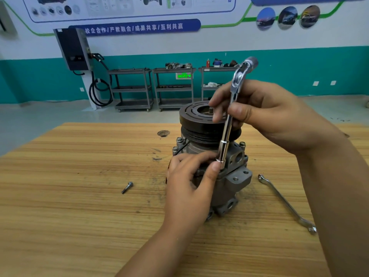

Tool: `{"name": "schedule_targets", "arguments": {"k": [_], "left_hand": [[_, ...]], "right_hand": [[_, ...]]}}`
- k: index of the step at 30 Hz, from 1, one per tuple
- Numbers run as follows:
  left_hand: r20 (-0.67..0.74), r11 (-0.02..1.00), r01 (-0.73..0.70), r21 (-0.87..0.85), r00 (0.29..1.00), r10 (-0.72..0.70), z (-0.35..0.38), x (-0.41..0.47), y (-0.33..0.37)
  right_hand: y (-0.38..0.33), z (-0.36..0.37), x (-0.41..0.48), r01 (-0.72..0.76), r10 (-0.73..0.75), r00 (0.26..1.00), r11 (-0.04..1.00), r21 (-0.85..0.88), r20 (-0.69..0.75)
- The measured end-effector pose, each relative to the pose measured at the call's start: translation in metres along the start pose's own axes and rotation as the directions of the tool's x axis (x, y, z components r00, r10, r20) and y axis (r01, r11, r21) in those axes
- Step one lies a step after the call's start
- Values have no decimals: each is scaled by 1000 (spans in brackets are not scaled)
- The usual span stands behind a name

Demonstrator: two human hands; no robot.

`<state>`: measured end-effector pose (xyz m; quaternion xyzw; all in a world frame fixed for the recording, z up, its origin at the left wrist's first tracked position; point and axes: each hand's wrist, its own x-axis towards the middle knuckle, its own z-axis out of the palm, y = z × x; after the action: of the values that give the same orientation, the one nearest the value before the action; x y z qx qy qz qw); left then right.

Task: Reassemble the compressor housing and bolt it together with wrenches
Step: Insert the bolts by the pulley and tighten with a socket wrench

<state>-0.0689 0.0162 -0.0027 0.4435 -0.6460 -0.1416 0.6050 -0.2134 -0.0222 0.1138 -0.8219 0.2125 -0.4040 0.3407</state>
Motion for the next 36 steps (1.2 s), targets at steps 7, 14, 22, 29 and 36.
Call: {"name": "schedule_targets", "arguments": {"k": [7, 14, 22, 29, 36], "left_hand": [[-27, 999, 5, -33, 1000, -6, 1, 1, -4], [-27, 997, 41, -65, 999, -43, 2, 2, -1], [-17, 997, 42, -66, 999, -43, 1, 2, 0], [1, 996, 54, -71, 999, -54, 0, 2, 2], [0, 995, 58, -76, 998, -58, 1, 3, 0]], "right_hand": [[2, 1, 0, 2, -1, 1000, 999, 53, -23], [2, 8, 3, 8, -10, 990, 1000, -19, -137], [-1, 1, 0, -6, 5, 1000, 1000, 26, 27], [1, 10, 3, 3, -18, 981, 997, -76, -195], [-1, 3, 0, -6, 6, 1000, 999, 47, -1]]}}
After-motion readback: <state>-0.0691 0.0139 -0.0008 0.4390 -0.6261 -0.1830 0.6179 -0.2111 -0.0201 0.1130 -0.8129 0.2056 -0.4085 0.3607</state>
